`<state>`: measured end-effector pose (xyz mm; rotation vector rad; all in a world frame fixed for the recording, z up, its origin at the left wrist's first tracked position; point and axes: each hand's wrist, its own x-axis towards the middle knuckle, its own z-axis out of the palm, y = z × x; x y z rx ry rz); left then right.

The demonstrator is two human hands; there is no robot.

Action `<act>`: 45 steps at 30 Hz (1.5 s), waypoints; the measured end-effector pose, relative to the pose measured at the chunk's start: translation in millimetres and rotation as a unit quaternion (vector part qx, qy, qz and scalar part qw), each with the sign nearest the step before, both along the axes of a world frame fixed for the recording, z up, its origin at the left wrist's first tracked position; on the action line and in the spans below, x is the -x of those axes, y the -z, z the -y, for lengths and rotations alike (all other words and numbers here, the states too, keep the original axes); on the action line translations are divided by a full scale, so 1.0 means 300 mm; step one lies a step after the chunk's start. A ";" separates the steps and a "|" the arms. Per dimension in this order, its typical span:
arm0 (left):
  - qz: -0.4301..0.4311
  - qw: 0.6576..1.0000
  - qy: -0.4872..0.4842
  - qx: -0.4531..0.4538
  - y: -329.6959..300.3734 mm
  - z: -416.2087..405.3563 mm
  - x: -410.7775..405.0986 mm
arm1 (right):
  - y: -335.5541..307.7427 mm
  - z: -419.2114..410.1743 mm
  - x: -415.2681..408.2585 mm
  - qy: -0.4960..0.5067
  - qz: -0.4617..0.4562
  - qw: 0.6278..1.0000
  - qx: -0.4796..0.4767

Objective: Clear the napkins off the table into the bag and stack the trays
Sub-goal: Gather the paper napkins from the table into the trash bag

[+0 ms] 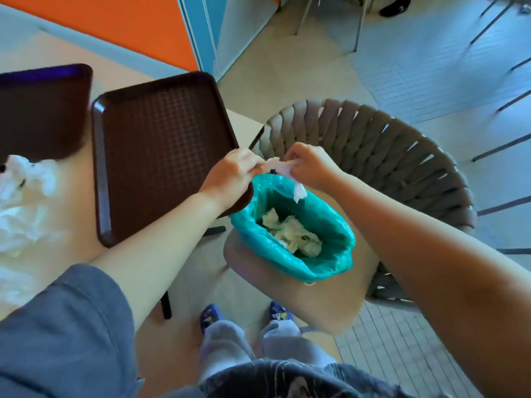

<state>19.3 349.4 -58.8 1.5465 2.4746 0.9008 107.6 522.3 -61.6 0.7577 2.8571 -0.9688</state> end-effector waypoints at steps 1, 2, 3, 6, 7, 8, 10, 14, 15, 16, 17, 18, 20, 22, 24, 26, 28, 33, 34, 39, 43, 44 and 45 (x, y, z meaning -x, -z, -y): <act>0.011 1.000 0.006 0.000 0.011 -0.024 -0.024 | 0.022 -0.015 -0.037 0.008 0.010 1.000 0.009; 0.018 1.000 0.017 0.002 0.022 -0.047 -0.049 | 0.048 -0.026 -0.073 0.011 0.021 1.000 0.015; 0.024 0.999 0.032 0.007 0.036 -0.070 -0.077 | 0.076 -0.037 -0.112 0.013 0.035 0.999 0.018; 0.039 0.994 0.084 0.050 0.083 -0.114 -0.156 | 0.157 -0.047 -0.204 0.017 0.076 0.997 0.030; 0.043 0.992 0.100 0.070 0.099 -0.120 -0.177 | 0.178 -0.046 -0.225 0.016 0.083 0.996 0.031; 0.047 0.988 0.112 0.091 0.115 -0.123 -0.191 | 0.194 -0.044 -0.239 0.012 0.089 0.995 0.029; 0.062 0.981 0.124 0.137 0.145 -0.125 -0.209 | 0.218 -0.039 -0.261 -0.003 0.100 0.995 0.024; 0.084 0.964 0.126 0.220 0.183 -0.107 -0.230 | 0.243 -0.024 -0.292 -0.049 0.151 0.987 0.027; 0.082 0.963 0.122 0.226 0.185 -0.099 -0.231 | 0.243 -0.019 -0.296 -0.056 0.162 0.985 0.028; 0.079 0.964 0.118 0.225 0.187 -0.090 -0.233 | 0.242 -0.017 -0.299 -0.062 0.166 0.984 0.024; 0.077 0.965 0.113 0.223 0.186 -0.078 -0.232 | 0.240 -0.011 -0.297 -0.066 0.167 0.984 0.020; 0.076 0.966 0.109 0.220 0.183 -0.067 -0.230 | 0.237 -0.007 -0.293 -0.068 0.165 0.984 0.017; 0.072 0.970 0.099 0.210 0.174 -0.046 -0.229 | 0.224 0.001 -0.280 -0.076 0.158 0.984 0.007; 0.065 0.977 0.081 0.188 0.158 -0.021 -0.228 | 0.202 0.015 -0.259 -0.091 0.145 0.985 -0.009; 0.058 0.983 0.061 0.161 0.134 0.011 -0.221 | 0.170 0.038 -0.229 -0.110 0.123 0.986 -0.028; 0.054 0.988 0.049 0.139 0.110 0.043 -0.213 | 0.139 0.062 -0.199 -0.124 0.097 0.986 -0.049; 0.046 0.991 0.037 0.117 0.080 0.078 -0.201 | 0.108 0.086 -0.160 -0.129 0.070 0.987 -0.071; 0.020 0.997 0.005 0.071 0.000 0.193 -0.151 | 0.011 0.160 -0.040 -0.141 0.029 0.984 -0.102; 0.018 0.998 -0.003 0.066 -0.013 0.221 -0.138 | -0.009 0.181 -0.014 -0.147 0.022 0.983 -0.107; 0.037 0.996 -0.056 0.066 -0.059 0.415 -0.071 | -0.090 0.358 0.110 -0.171 -0.010 0.980 -0.104; 0.054 0.991 -0.094 0.083 -0.078 0.607 -0.035 | -0.109 0.547 0.184 -0.202 -0.033 0.975 -0.081; 0.053 0.990 -0.103 0.083 -0.079 0.657 -0.030 | -0.108 0.598 0.200 -0.212 -0.036 0.974 -0.075; 0.051 0.988 -0.115 0.085 -0.077 0.713 -0.025 | -0.106 0.656 0.215 -0.222 -0.038 0.972 -0.070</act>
